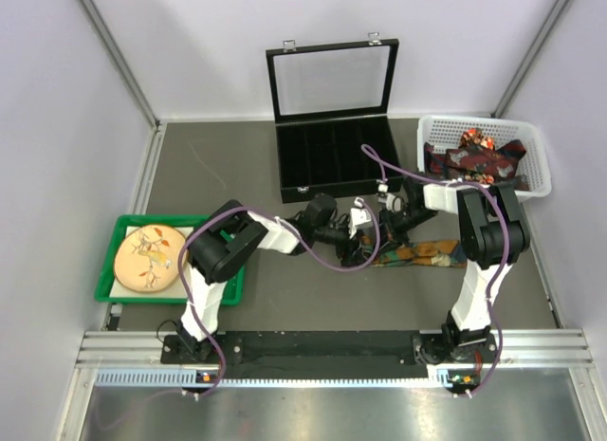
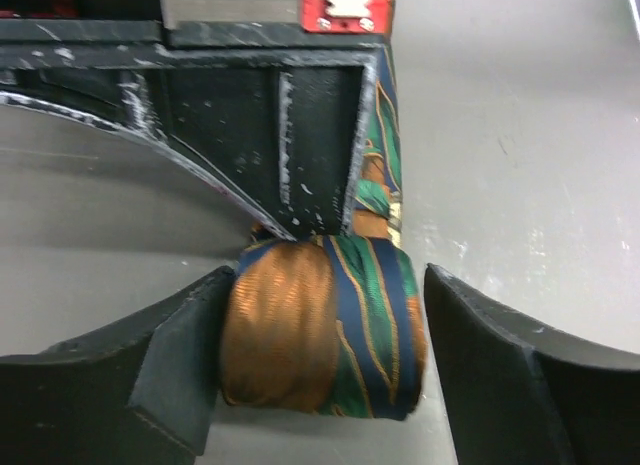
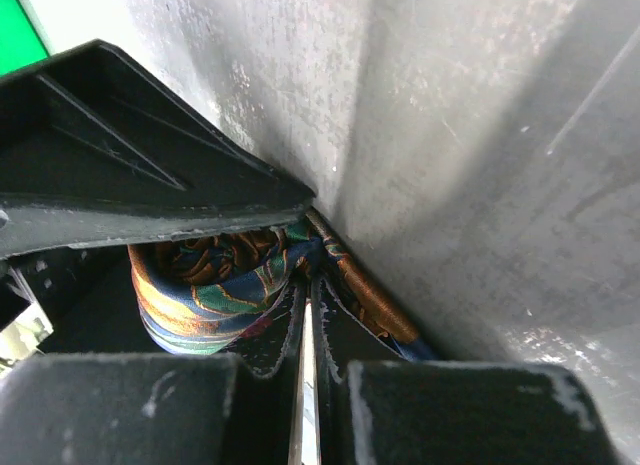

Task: Roll the ties
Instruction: Roll the tie at the center of the board.

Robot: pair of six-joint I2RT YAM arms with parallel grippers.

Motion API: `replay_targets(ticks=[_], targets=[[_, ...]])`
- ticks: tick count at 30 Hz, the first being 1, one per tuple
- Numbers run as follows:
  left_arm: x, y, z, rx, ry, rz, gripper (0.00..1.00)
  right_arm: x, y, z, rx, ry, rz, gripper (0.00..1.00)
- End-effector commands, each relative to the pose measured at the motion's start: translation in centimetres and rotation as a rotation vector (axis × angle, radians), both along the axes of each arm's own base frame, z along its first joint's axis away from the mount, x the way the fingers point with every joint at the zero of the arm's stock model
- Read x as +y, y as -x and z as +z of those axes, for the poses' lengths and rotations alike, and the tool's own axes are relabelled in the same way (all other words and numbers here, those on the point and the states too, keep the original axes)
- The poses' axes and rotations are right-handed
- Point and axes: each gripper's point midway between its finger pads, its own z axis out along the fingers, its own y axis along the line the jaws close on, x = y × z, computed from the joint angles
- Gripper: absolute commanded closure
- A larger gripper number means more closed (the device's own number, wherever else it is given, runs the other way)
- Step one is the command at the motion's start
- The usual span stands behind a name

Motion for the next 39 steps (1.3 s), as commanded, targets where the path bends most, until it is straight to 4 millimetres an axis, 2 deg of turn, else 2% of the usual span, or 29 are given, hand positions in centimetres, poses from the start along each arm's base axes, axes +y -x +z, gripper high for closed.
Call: replay_targets(ticks=[1, 2, 3, 6, 7, 8, 9, 10, 11, 15, 19, 23, 27, 30, 35, 39], targets=[[-0.2, -0.1, -0.9, 0.035, -0.015, 0.001, 0.30, -0.3, 0.1, -0.2, -0.066, 0.034, 0.046, 1.00], [-0.1, 0.3, -1.2, 0.016, -0.028, -0.020, 0.37, -0.3, -0.1, -0.1, -0.068, 0.029, 0.045, 1.00], [0.5, 1.0, -2.0, 0.033, -0.068, -0.037, 0.50, 0.0, -0.1, 0.1, -0.065, 0.014, 0.048, 1.00], [2.0, 1.8, -3.2, -0.019, -0.142, -0.058, 0.66, 0.0, -0.6, 0.9, -0.076, 0.002, 0.072, 1.00], [3.0, 2.4, -4.1, -0.023, -0.183, -0.067, 0.67, -0.2, -0.9, 1.3, -0.081, 0.001, 0.074, 1.00], [3.6, 2.3, -4.8, -0.040, -0.224, -0.049, 0.68, -0.4, -1.1, 2.3, -0.080, -0.001, 0.072, 0.95], [4.1, 2.5, -5.3, -0.043, -0.250, -0.047, 0.69, -0.7, -1.4, 2.7, -0.095, 0.000, 0.074, 0.83], [4.8, 2.8, -6.0, -0.042, -0.278, -0.041, 0.71, -1.3, -2.1, 3.6, -0.115, 0.003, 0.064, 0.78], [5.4, 2.5, -6.5, -0.051, -0.305, -0.016, 0.74, -1.9, -1.7, 4.3, -0.107, 0.019, 0.066, 0.75], [6.4, 2.2, -7.8, -0.035, -0.363, 0.041, 0.81, -4.1, -1.1, 5.2, -0.163, 0.111, 0.149, 0.76], [6.8, 1.3, -8.4, -0.004, -0.409, 0.106, 0.88, -5.7, -0.1, 3.7, -0.134, 0.204, 0.184, 0.79], [8.6, 0.1, -8.4, 0.035, -0.460, 0.154, 0.92, -7.0, -1.1, 2.9, -0.157, 0.283, 0.206, 0.78], [10.4, 0.2, -7.8, 0.029, -0.503, 0.156, 0.94, -7.8, -1.7, 2.5, -0.161, 0.322, 0.244, 0.78], [10.9, 0.6, -7.2, 0.023, -0.499, 0.149, 0.94, -8.0, -1.7, 1.9, -0.153, 0.338, 0.264, 0.78], [10.5, 1.0, -7.0, 0.032, -0.479, 0.125, 0.92, -7.7, -1.9, -0.7, -0.166, 0.380, 0.315, 0.78], [9.2, 0.0, -6.0, 0.010, -0.461, 0.107, 0.89, -8.2, -2.1, -2.0, -0.159, 0.429, 0.328, 0.80]])
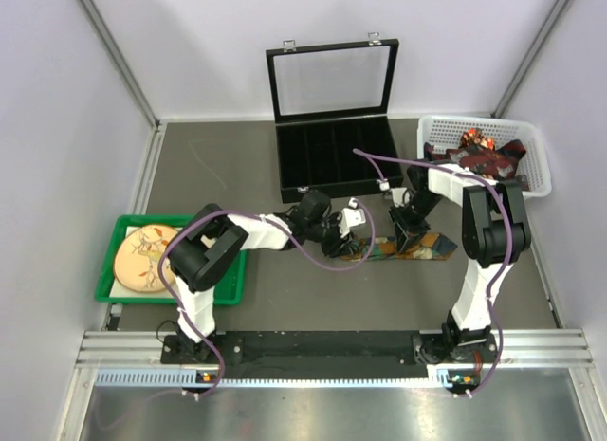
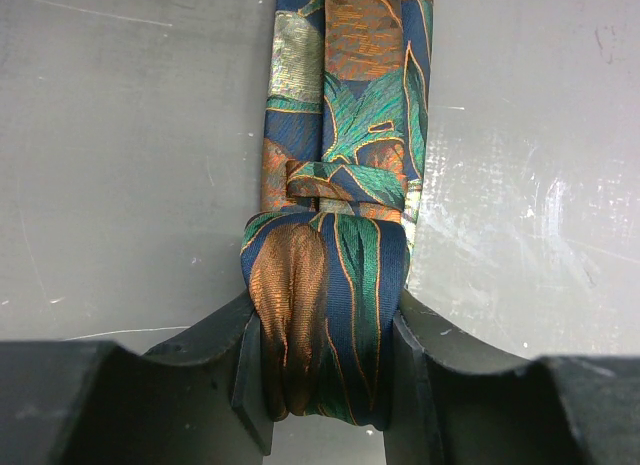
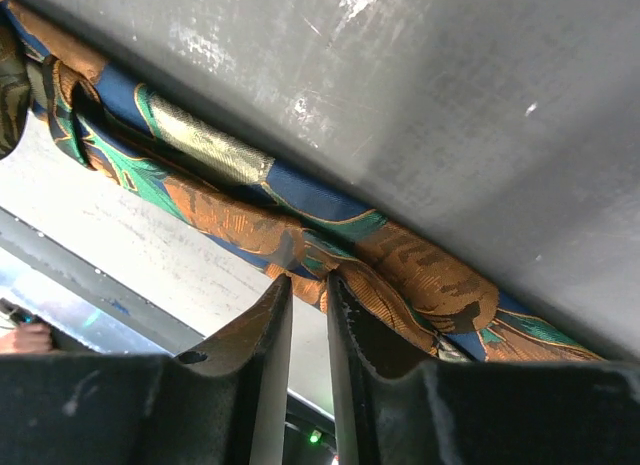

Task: Roll the ties
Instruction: Roll the tie at the center of the board.

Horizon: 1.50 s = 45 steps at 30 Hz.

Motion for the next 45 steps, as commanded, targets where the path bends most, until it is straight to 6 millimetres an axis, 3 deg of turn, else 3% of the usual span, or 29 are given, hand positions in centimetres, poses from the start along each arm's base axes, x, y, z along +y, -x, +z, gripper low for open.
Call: replay_targets(ticks=[1, 8, 12, 21, 28, 33, 37, 39, 45], targets=[[4.0, 1.5, -4.7, 0.097, -0.225, 0.017, 0.89, -0.8, -1.3, -2.3, -0.050, 0.080, 0.054, 0.80], [1.5, 0.0, 0.5, -0.026, -0.098, -0.080, 0.79, -1.4, -1.2, -2.6, -0.048, 0.117, 0.050, 0.81], [0.7, -0.9, 2.0, -0.040, -0.076, -0.085, 0.77, -1.5, -1.0, -2.6, -0.040, 0.119, 0.051, 0.81], [0.7, 0.8, 4.1, -0.028, -0.021, -0.142, 0.72, -1.6, -1.0, -3.0, -0.036, 0.129, 0.045, 0.81], [3.5, 2.4, 0.8, -0.034, -0.137, -0.188, 0.72, -1.7, -1.1, -3.1, -0.030, 0.138, 0.038, 0.81], [5.5, 2.4, -2.4, -0.020, -0.276, -0.160, 0.72, -1.6, -1.1, -3.1, -0.026, 0.137, 0.035, 0.81], [5.2, 2.4, -3.4, -0.020, -0.327, -0.155, 0.72, -1.2, -1.2, -2.6, -0.024, 0.117, 0.028, 0.80], [5.1, 2.9, -3.9, -0.007, -0.363, -0.158, 0.72, -0.4, -1.6, -1.5, -0.031, 0.057, 0.008, 0.80], [4.7, 2.9, -4.8, -0.023, -0.433, -0.144, 0.72, 3.6, -3.6, 5.3, -0.056, -0.247, -0.109, 0.69]])
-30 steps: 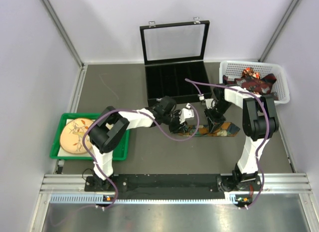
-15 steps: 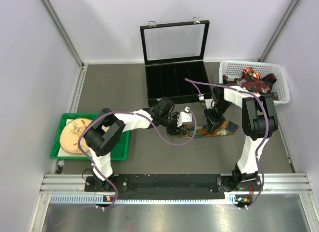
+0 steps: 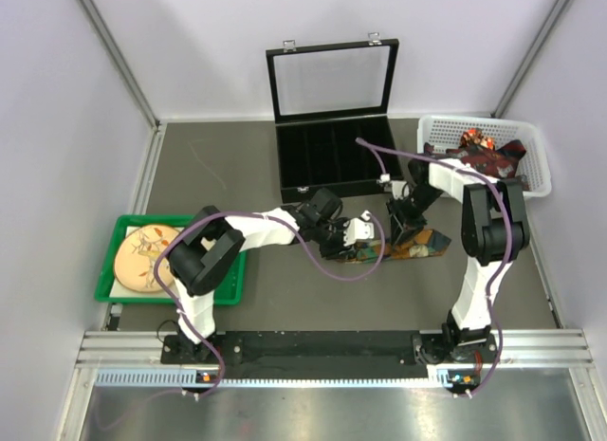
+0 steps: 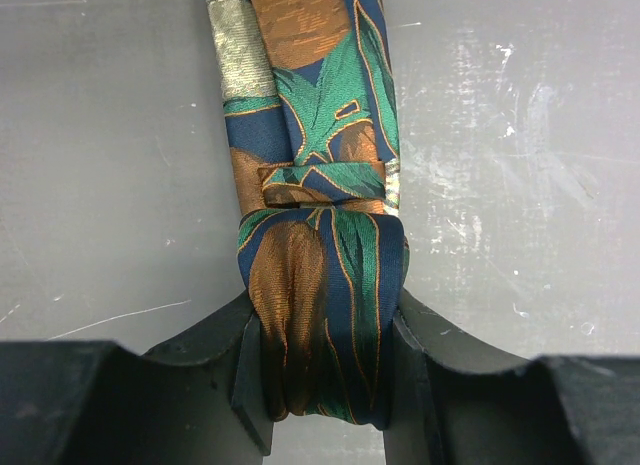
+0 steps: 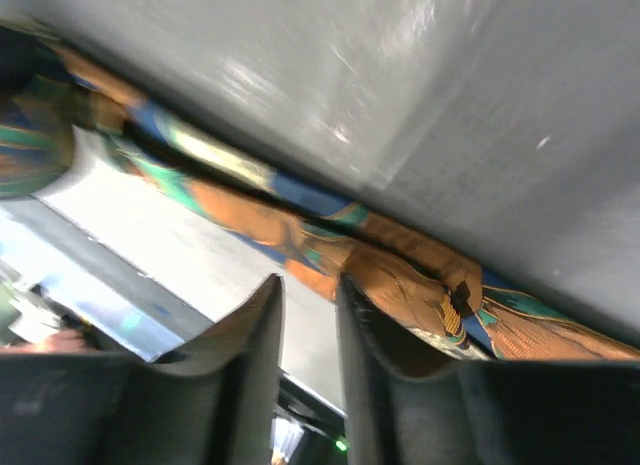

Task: Roll the ties
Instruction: Roll the tie at the center of the board.

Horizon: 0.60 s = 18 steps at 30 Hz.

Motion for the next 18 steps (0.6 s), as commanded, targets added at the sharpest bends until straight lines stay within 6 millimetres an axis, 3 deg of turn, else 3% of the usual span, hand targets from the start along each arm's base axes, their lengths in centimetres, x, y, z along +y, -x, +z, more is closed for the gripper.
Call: replay_targets(ticks=[1, 3, 7, 18], targets=[[3.6, 1.5, -5.1, 0.065, -0.260, 0.051, 0.71, 3.2, -3.1, 5.3, -0.078, -0.240, -0.091, 0.67], [3.4, 1.5, -5.3, 0.066, -0.276, 0.057, 0.71, 5.2, -3.2, 7.5, -0.075, -0.375, -0.118, 0.62], [3.6, 1.4, -5.5, 0.066, -0.309, 0.068, 0.70, 7.4, -3.0, 8.8, -0.023, -0.520, -0.194, 0.59], [3.7, 1.4, -5.6, 0.069, -0.316, 0.079, 0.67, 12.3, -0.2, 4.4, 0.086, -0.621, -0.222, 0.53]])
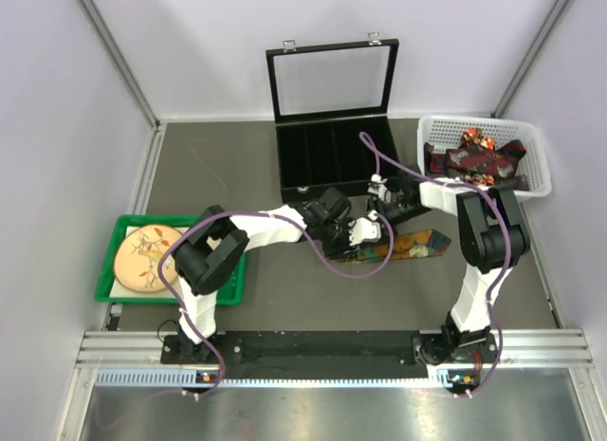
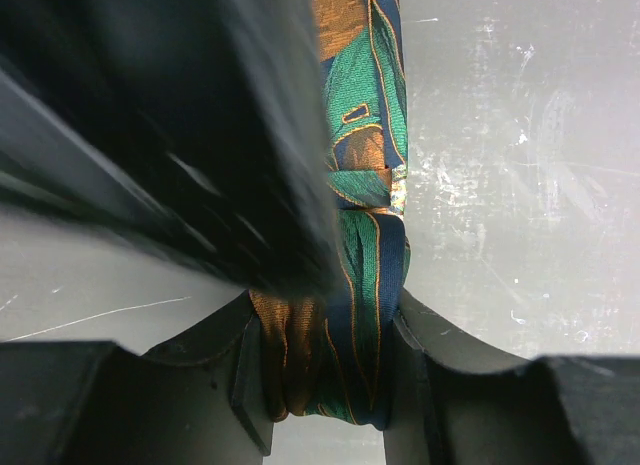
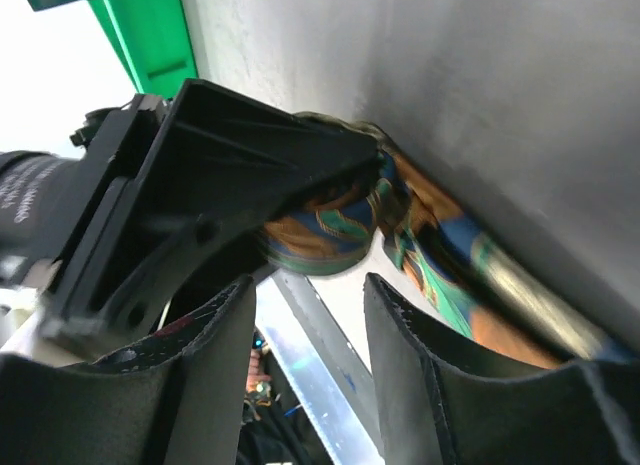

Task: Roll the ties
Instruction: Roll the tie at the center of the board.

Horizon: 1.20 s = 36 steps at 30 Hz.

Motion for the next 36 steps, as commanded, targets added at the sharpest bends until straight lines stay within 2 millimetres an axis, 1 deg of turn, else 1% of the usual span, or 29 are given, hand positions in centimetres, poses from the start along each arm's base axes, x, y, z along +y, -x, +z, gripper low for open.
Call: replay_targets(ticks=[1, 3, 7, 8, 11, 13, 14, 15, 16, 17, 18, 20, 22, 23, 25, 26, 29, 30, 32, 33, 34, 35, 36], targets=[[4.0, 1.4, -5.3, 0.063, -0.209, 0.038, 0.67, 2.4, -0.5, 0.3, -0.046, -0.095, 0.004, 0.53], [3.9, 1.5, -5.3, 0.063, -0.205, 0.036, 0.67, 2.6, 0.2, -0.2, -0.034, -0.082, 0.020, 0.53], [3.8, 1.4, -5.4, 0.069, -0.205, 0.036, 0.67, 2.7, 0.4, -1.2, -0.036, -0.060, 0.032, 0.55], [3.8, 1.5, -5.4, 0.071, -0.207, 0.035, 0.67, 2.6, 0.3, -2.0, -0.032, -0.041, 0.029, 0.57], [3.7, 1.4, -5.5, 0.071, -0.204, 0.033, 0.66, 2.6, 0.2, -2.5, -0.028, -0.032, 0.028, 0.66], [3.8, 1.5, -5.4, 0.073, -0.205, 0.031, 0.66, 2.4, 0.2, -3.0, -0.030, -0.014, 0.034, 0.69], [3.7, 1.5, -5.4, 0.074, -0.203, 0.031, 0.66, 2.1, 0.3, -3.6, -0.025, 0.017, 0.033, 0.69], [3.8, 1.6, -5.4, 0.074, -0.204, 0.030, 0.66, 1.9, 0.4, -3.8, -0.022, 0.033, 0.039, 0.67], [3.8, 1.6, -5.4, 0.076, -0.205, 0.028, 0.66, 1.8, 0.3, -3.9, -0.023, 0.044, 0.036, 0.65], [3.7, 1.5, -5.4, 0.075, -0.204, 0.028, 0.66, 1.7, 0.3, -4.0, -0.030, 0.055, 0.038, 0.59], [3.8, 1.6, -5.5, 0.077, -0.206, 0.028, 0.66, 1.6, 0.1, -3.8, -0.043, 0.057, 0.030, 0.57], [3.7, 1.5, -5.5, 0.076, -0.205, 0.028, 0.65, 1.7, 0.2, -3.7, -0.045, 0.052, 0.028, 0.56], [3.7, 1.5, -5.5, 0.076, -0.205, 0.029, 0.65, 2.0, 0.1, -3.7, -0.044, 0.036, 0.022, 0.62], [3.7, 1.6, -5.5, 0.078, -0.205, 0.028, 0.65, 2.2, 0.2, -3.5, -0.039, 0.019, 0.026, 0.72], [3.7, 1.5, -5.6, 0.076, -0.206, 0.033, 0.64, 2.2, 0.5, -3.6, -0.026, 0.018, 0.037, 0.88], [3.7, 1.5, -5.6, 0.076, -0.206, 0.036, 0.64, 2.1, 0.7, -3.8, -0.017, 0.026, 0.042, 1.00], [3.5, 1.2, -5.5, 0.081, -0.190, 0.060, 0.56, 1.2, 1.3, -4.6, -0.016, 0.083, 0.076, 1.00], [3.5, 1.1, -5.4, 0.083, -0.179, 0.069, 0.50, 0.9, 1.3, -4.8, -0.028, 0.101, 0.086, 1.00], [3.1, 0.6, -4.7, 0.103, -0.127, 0.098, 0.45, 0.2, 1.4, -5.6, -0.046, 0.159, 0.089, 1.00], [2.9, 0.6, -3.9, 0.117, -0.088, 0.101, 0.42, -0.1, 1.4, -5.8, -0.050, 0.174, 0.089, 1.00], [2.3, 0.0, -2.7, 0.141, -0.006, 0.113, 0.34, -0.2, 1.4, -5.9, -0.054, 0.186, 0.091, 1.00], [2.0, -0.2, -1.7, 0.153, 0.046, 0.116, 0.29, -0.6, 1.3, -6.3, -0.058, 0.212, 0.091, 1.00], [2.0, -0.2, -0.1, 0.150, 0.100, 0.115, 0.24, -0.7, 1.3, -6.5, -0.061, 0.224, 0.091, 1.00]])
